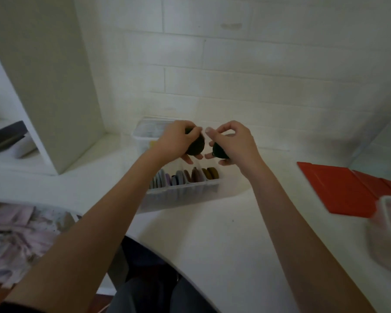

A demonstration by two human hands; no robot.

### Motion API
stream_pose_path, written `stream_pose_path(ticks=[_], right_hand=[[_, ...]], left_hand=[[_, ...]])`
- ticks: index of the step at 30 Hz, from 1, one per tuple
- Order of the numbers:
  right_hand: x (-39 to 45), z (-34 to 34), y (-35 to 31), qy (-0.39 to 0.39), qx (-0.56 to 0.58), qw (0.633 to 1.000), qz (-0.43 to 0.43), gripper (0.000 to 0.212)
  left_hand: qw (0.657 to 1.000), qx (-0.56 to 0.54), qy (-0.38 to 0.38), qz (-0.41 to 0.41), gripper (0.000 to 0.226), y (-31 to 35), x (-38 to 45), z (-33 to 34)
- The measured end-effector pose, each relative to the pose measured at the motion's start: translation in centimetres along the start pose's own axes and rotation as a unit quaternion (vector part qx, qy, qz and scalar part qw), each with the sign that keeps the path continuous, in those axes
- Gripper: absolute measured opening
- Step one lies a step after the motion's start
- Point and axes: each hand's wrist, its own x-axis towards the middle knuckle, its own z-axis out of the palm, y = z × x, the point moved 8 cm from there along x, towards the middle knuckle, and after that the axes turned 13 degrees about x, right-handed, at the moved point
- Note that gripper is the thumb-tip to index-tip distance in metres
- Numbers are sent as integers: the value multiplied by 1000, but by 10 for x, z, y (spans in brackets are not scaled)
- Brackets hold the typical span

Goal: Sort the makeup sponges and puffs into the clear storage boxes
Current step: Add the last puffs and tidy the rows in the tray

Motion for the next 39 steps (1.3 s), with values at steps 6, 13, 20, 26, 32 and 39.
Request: stream_pose_path(ticks=[6, 13, 20, 26, 32, 39], right_hand=[[1, -17, 16, -18, 20, 995, 98, 25], [-3, -1, 16, -159, -67, 973, 153, 28], [4, -18, -10, -49, -235, 971, -3, 18], [-1, -17, -12, -25, -356, 934, 4, 18], [-2, -4, 1, -51, -379, 923, 43, 24], [-8, -4, 7, -143, -325, 927, 121, 29]], left_hand=[[1000, -1, 12, 0, 23, -10, -4, 14], [999, -41, 4, 5, 10, -6, -10, 15], [998, -52, 39, 11, 12, -8, -12, 11], [998, -29, 45, 38, 15, -3, -14, 11], [996, -2, 70, 52, 16, 0, -15, 8], [995, -8, 25, 93, 10, 5, -13, 17]])
